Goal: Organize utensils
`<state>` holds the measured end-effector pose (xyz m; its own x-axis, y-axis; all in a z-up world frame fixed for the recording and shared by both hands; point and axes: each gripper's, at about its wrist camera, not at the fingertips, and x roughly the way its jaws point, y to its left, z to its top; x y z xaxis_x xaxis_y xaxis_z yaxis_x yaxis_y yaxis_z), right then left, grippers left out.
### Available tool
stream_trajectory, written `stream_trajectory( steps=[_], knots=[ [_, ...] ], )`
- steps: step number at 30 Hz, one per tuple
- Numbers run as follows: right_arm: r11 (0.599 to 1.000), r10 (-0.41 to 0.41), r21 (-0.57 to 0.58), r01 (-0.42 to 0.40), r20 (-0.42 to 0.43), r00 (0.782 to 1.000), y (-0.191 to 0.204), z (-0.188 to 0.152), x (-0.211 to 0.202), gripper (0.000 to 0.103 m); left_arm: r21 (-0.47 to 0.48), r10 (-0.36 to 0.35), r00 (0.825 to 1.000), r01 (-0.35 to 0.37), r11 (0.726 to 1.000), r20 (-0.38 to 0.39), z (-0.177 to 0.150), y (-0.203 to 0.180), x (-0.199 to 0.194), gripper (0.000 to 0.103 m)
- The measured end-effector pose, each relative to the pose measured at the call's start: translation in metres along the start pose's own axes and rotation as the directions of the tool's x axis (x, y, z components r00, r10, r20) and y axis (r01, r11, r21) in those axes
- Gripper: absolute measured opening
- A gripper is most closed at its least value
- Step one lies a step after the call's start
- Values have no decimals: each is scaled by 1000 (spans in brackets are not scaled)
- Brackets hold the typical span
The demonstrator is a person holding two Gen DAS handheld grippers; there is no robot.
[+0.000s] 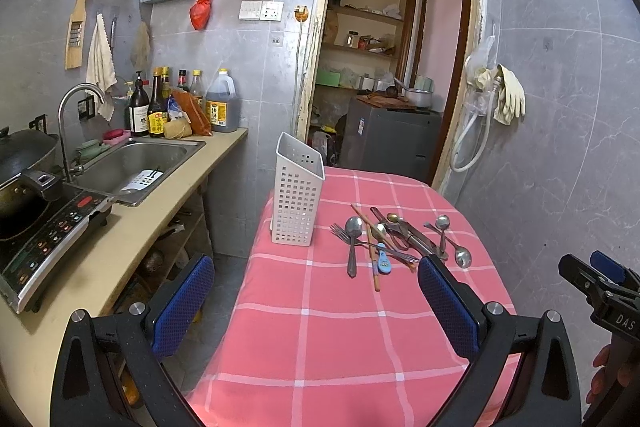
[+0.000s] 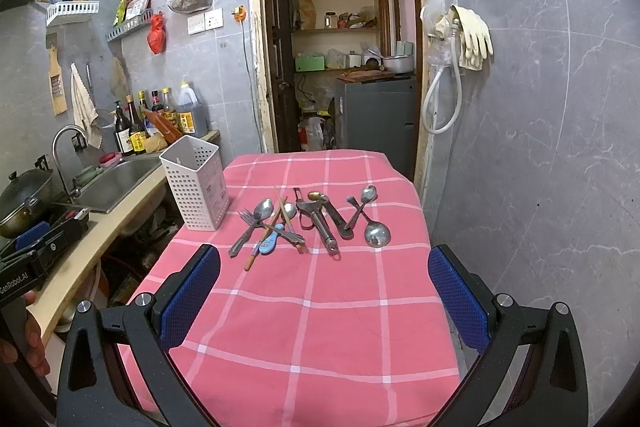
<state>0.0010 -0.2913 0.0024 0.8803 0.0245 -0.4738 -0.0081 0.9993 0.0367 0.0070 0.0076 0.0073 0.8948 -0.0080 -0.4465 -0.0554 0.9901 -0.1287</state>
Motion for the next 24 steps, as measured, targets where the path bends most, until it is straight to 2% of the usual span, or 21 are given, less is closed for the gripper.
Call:
stream_trajectory(
  steps=[14, 24],
  knots=[
    [1000, -18, 13, 18, 12, 1000, 6, 1, 11, 102, 19, -30, 1000, 30, 999, 4, 2, -3, 24, 103],
    [1000, -8, -1, 8, 64, 998, -5, 31, 34, 102, 40, -54, 999, 54, 998, 8, 22, -18, 53, 103]
  ],
)
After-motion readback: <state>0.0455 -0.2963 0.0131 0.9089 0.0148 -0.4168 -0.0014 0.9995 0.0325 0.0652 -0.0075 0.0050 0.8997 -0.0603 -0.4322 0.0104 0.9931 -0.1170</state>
